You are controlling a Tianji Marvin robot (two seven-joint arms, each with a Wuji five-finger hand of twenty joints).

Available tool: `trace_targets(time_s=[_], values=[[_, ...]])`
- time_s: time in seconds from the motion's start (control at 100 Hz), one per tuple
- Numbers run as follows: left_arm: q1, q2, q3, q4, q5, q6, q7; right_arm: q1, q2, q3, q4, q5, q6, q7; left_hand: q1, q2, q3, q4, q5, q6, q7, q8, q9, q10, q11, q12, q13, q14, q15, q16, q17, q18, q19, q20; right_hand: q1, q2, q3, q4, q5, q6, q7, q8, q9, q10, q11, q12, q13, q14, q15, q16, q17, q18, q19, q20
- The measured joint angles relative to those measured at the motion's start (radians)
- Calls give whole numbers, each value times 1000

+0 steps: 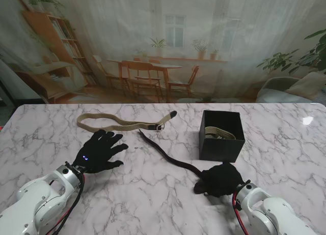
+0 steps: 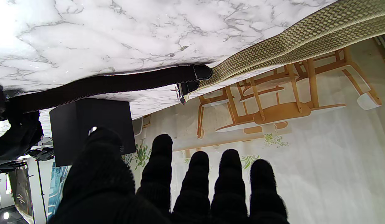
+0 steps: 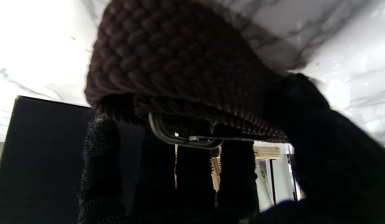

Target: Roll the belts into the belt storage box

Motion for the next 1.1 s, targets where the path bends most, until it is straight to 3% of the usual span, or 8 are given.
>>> trace_targets(time_s=[0.15, 0.24, 0.39, 0.52, 0.75, 0.88, 0.98, 1.1], values=[[-1, 0, 1, 1, 0, -1, 1, 12, -1, -12, 20, 0, -4, -44, 0, 0, 0, 0, 0, 0, 0, 0, 0, 0, 0, 0, 0, 0, 0, 0, 0, 0, 0, 0, 19, 40, -10, -3, -39, 13, -244, -16, 99, -12, 0, 2, 92, -26, 36, 55, 39, -19, 39, 43], [-1, 0, 2, 2, 0, -1, 4, 18, -1, -16, 28, -5, -6, -57, 0, 0, 0, 0, 0, 0, 0, 0, 0, 0, 0, 0, 0, 0, 0, 0, 0, 0, 0, 0, 19, 71, 1, 22, -227, 12, -452, -41, 169, -11, 9, -2, 127, -34, 36, 72, 53, -25, 49, 49], [-3, 0, 4, 3, 0, -1, 5, 30, -1, -30, 44, -15, -6, -88, 0, 0, 0, 0, 0, 0, 0, 0, 0, 0, 0, 0, 0, 0, 0, 0, 0, 0, 0, 0, 18, 100, 5, 72, -427, -53, -499, -90, 245, 14, 39, -3, 202, -14, 114, 105, 97, -27, 71, 56], [-4, 0, 4, 4, 0, -2, 6, 35, -1, -35, 50, -20, -5, -98, 0, 0, 0, 0, 0, 0, 0, 0, 0, 0, 0, 0, 0, 0, 0, 0, 0, 0, 0, 0, 24, 141, 5, 74, -436, -172, -491, -104, 262, 35, 71, 8, 236, 9, 179, 123, 127, -17, 92, 60], [-5, 0, 5, 6, 0, -3, 9, 35, -2, -31, 51, -5, -21, -87, 0, 0, 0, 0, 0, 0, 0, 0, 0, 0, 0, 0, 0, 0, 0, 0, 0, 0, 0, 0, 74, 202, -25, 48, 17, -254, -298, -128, 272, 82, 94, 31, 258, 54, 221, 146, 127, -14, 99, 60], [-5, 0, 5, 6, 0, -3, 13, 36, -3, -31, 52, -3, -24, -88, 0, 0, 0, 0, 0, 0, 0, 0, 0, 0, 0, 0, 0, 0, 0, 0, 0, 0, 0, 0, 84, 158, -26, 8, 85, -147, -147, -204, 309, 86, 62, -9, 259, 54, 220, 142, 127, -76, 99, 60], [-5, 0, 5, 6, 0, -3, 14, 35, -3, -27, 51, -1, -31, -83, 0, 0, 0, 0, 0, 0, 0, 0, 0, 0, 0, 0, 0, 0, 0, 0, 0, 0, 0, 0, -35, 147, 5, 36, 118, -69, -234, -96, 348, 72, -8, -62, 260, 45, 220, 118, 128, -94, 99, 60], [-5, 0, 5, 7, -1, -3, 14, 23, -5, 1, 18, 9, -46, -6, 0, 0, 0, 0, 0, 0, 0, 0, 0, 0, 0, 0, 0, 0, 0, 0, 0, 0, 0, 0, -172, 264, -65, 117, 140, 13, -421, 63, 358, 52, -89, -119, 229, 28, 204, 76, 123, -122, 99, 52]])
